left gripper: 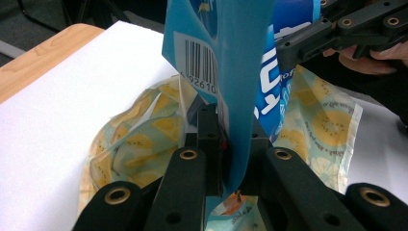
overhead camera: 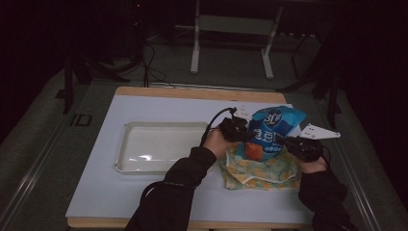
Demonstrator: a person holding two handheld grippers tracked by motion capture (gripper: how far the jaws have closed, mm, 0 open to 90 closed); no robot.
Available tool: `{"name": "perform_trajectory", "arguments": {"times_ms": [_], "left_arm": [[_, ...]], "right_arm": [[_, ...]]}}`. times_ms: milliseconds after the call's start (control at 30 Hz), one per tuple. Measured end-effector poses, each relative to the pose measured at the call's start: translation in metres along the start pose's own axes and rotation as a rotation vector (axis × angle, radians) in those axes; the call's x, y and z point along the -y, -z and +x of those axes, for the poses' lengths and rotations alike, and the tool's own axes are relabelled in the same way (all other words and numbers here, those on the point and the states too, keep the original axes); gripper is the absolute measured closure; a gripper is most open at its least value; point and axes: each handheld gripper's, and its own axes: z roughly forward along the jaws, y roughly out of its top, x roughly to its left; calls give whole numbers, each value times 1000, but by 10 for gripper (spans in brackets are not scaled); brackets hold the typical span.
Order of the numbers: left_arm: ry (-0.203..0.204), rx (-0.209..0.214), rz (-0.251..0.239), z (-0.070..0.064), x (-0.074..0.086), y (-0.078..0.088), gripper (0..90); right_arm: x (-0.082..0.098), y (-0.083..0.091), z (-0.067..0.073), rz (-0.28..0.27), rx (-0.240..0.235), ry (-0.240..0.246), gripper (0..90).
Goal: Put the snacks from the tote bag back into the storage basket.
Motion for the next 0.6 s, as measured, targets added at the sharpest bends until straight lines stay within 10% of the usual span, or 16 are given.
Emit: {"name": "perform_trajectory", "arguments": {"times_ms": [600], "left_arm": [[-10,8,-12,-4,-20,16,855]], "right_arm": [[-18,14,2,-28,6,7,886]]}}
